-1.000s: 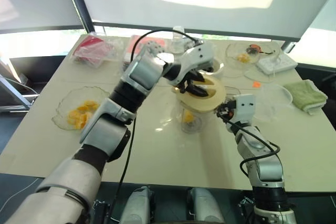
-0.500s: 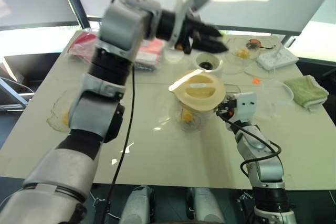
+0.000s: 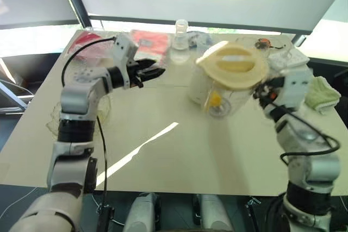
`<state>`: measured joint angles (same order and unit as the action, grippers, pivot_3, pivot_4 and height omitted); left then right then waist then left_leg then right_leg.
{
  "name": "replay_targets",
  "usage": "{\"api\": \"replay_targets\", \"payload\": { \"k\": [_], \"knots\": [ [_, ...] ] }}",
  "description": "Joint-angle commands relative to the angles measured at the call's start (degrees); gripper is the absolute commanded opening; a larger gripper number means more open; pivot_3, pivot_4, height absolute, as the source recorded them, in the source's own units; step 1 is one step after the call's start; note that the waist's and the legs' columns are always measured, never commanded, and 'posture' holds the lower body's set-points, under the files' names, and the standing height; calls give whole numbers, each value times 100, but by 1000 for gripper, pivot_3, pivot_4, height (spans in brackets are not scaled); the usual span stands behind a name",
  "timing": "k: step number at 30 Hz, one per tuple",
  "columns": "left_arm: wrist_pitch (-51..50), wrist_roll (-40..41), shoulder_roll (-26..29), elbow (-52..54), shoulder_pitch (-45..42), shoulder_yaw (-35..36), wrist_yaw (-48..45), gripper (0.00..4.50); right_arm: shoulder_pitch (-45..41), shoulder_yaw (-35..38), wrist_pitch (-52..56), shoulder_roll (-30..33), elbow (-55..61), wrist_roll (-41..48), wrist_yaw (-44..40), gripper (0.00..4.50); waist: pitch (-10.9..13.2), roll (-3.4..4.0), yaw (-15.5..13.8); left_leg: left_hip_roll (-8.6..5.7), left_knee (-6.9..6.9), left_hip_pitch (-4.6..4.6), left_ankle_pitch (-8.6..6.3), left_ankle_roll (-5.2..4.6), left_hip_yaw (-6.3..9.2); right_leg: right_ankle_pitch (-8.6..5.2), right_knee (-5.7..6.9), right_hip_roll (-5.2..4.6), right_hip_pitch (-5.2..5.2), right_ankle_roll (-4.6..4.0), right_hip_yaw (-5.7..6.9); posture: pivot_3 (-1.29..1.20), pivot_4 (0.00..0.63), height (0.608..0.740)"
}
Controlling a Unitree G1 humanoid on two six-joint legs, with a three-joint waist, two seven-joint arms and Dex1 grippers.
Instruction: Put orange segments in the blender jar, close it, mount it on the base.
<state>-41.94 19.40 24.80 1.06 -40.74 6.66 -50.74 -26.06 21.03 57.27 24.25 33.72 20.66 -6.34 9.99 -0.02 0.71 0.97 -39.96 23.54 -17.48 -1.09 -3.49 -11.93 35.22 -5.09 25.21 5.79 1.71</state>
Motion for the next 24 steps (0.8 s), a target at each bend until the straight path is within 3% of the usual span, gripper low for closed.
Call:
{"api": "replay_targets", "payload": {
  "k": [1,5,8,15,24],
  "knots": [
    [-227,551,125,924,359,60,-100,2571,-1308,623,645,840,-361,199,-31,940,9,7,-7,-1,0,0,0,0,-1,-1,0,-3,0,-3,0,0,150,740],
    [-14,530,345,1264,746,-191,-75,2571,-2449,454,573,1350,-1639,58,-66,940,9,5,-13,-6,4,-6,0,1,7,-12,0,4,-6,-24,10,0,150,740],
    [142,479,338,1325,877,-278,124,2571,-2963,106,-56,1302,-2619,-157,-138,940,9,5,13,-9,7,-9,0,0,0,-12,-3,8,-7,-24,6,0,150,740],
    [400,311,373,1311,1032,-526,479,2571,-3515,-387,-1258,724,-4332,-420,-224,940,14,11,36,-9,16,-9,1,1,-18,2,1,9,5,0,-5,0,150,740],
    [329,348,462,1689,1350,-582,815,2571,-3867,-656,-2095,394,-5547,-625,-258,940,15,12,3,-8,57,-3,6,10,-23,2,-13,5,14,2,-3,0,150,740]
  ]
}}
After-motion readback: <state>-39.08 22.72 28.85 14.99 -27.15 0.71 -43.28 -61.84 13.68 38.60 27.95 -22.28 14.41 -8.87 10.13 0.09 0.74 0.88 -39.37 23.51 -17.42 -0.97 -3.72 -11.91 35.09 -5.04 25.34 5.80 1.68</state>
